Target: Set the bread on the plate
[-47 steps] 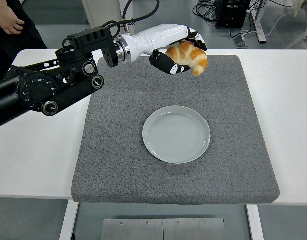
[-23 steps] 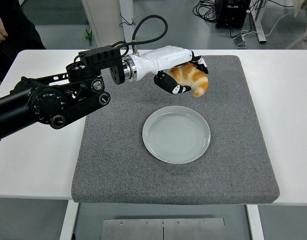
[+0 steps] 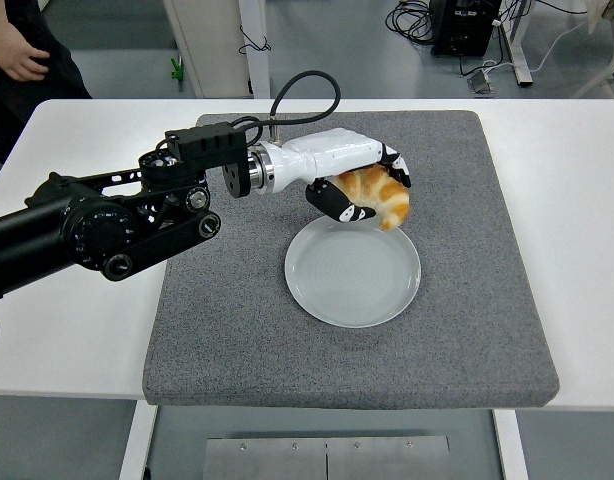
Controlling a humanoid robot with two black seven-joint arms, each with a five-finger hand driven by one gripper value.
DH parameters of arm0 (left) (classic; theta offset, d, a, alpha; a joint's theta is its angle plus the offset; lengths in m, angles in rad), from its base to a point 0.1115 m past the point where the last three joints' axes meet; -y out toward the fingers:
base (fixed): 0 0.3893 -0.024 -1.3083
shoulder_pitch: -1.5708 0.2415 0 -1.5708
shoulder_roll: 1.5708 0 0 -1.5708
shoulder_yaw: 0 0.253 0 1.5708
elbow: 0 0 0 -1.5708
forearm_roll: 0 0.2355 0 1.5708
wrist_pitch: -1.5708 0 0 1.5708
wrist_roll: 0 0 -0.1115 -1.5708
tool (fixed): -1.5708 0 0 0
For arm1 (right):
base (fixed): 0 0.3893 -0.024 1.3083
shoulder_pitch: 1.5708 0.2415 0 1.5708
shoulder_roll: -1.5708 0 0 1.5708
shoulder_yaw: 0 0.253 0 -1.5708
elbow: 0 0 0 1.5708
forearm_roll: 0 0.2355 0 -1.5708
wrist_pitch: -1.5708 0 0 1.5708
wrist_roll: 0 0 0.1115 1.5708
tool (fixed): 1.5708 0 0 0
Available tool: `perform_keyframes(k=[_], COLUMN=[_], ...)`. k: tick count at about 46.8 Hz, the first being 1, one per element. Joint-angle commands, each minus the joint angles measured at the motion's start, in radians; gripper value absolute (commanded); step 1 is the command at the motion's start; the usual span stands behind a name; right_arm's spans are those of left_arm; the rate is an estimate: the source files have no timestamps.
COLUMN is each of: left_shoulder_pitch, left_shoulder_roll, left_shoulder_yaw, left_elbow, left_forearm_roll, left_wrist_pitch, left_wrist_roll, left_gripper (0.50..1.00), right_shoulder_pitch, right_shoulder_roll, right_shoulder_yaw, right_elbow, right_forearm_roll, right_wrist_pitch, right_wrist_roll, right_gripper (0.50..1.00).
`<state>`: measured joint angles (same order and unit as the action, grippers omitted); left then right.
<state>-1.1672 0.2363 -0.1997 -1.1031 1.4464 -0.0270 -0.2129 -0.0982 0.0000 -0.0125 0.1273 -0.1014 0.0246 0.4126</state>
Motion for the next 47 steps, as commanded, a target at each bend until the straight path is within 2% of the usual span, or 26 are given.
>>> perform_keyframes(k=[1,9,39,47], left_shoulder_pitch=[0.012,0.027,0.107,0.112], left_shoulder_roll=[0.001,0.008,0.005,0.003], left_shoulder_yaw=[0.005,0.006,0.019,0.075], left_elbow=[0.000,0.002,0.003,0.006], left_forearm_roll=[0.000,0.009,0.097,0.101], left_wrist_pitch=[0.002,0.002,0.029,0.090], left_wrist_roll=[-0.013,-0.037,-0.060,-0.068], left_gripper=[0.643,0.645,0.645,0.645], right_shoulder_pitch=[0.000,0.000,0.000,0.000], right_shoulder_roll=[0.000,0.000,0.000,0.000], right_shoulder_yaw=[0.000,0.000,0.000,-0.001], right_elbow=[0.000,0.000,0.000,0.000], right_forearm_roll=[0.000,0.000,0.000,0.000], right_wrist_pitch=[0.000,0.000,0.000,0.000], right_wrist_roll=[0.000,0.000,0.000,0.000], right_gripper=[1.000,1.000,1.000,1.000])
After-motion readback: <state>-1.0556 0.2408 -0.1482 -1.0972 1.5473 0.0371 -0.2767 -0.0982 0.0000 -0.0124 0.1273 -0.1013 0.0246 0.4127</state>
